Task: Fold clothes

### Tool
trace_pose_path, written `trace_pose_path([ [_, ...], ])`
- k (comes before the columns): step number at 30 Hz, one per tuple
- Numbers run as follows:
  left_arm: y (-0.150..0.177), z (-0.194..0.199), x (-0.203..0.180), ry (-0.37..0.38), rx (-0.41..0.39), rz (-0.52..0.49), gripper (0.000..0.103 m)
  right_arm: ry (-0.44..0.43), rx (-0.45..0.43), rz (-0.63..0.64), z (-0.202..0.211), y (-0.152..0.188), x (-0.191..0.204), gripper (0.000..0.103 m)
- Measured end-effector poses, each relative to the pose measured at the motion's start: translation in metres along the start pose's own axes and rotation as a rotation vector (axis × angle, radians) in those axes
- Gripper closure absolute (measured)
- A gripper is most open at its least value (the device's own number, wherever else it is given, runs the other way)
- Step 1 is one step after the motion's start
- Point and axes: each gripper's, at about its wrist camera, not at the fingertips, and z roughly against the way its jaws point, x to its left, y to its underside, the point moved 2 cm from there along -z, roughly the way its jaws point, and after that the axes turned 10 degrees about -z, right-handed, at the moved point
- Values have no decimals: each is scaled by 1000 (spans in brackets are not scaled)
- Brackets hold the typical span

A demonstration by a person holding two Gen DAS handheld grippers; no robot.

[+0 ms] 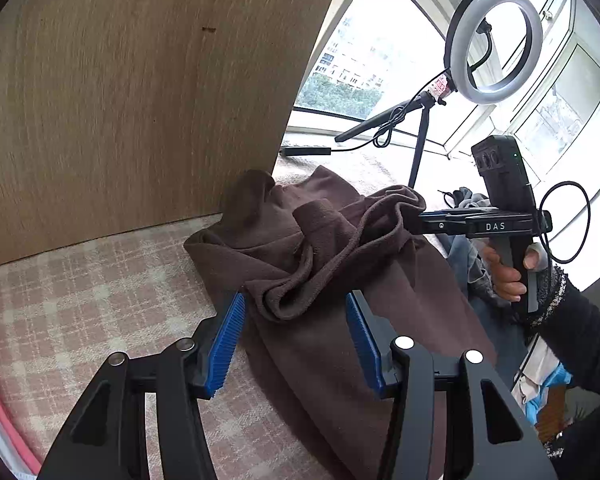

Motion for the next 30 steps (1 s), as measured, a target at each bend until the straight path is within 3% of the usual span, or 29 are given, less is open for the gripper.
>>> trace_pose_path([
  [5,-1,-2,-6,-16,-31,-61,50,3,-11,15,-8,3,3,66],
  [8,-9,-20,-11,-7,-4,-116,55,5,-13,-5,-10,3,0,72],
  [11,-23,-34,-3,-117,37,-112,67,20,-13,-21,-12,1,0,79],
  [14,-38,-36,18,-257,62,-6,68,71,-17,-23,-14,-2,-1,79],
  [15,-42,-34,24,-276,58,27,68,81,-23,-26,-12,-3,-1,78],
  [16,-42,-28,23,-248,34,34,68,83,-34,-25,-9,-4,-1,77],
  [20,-33,-12,10,-181,-1,-8,58,37,-84,-16,10,-3,1,73],
  [21,-29,-11,8,-182,4,-17,49,38,-83,-12,11,-3,1,72],
  [23,-26,-20,12,-190,46,-10,42,49,-80,-6,10,-5,0,63],
  [28,-27,-48,32,-212,128,58,39,66,-12,3,-20,-11,-8,52],
  [30,-29,-57,38,-233,137,56,30,64,11,18,-32,-13,-11,47],
])
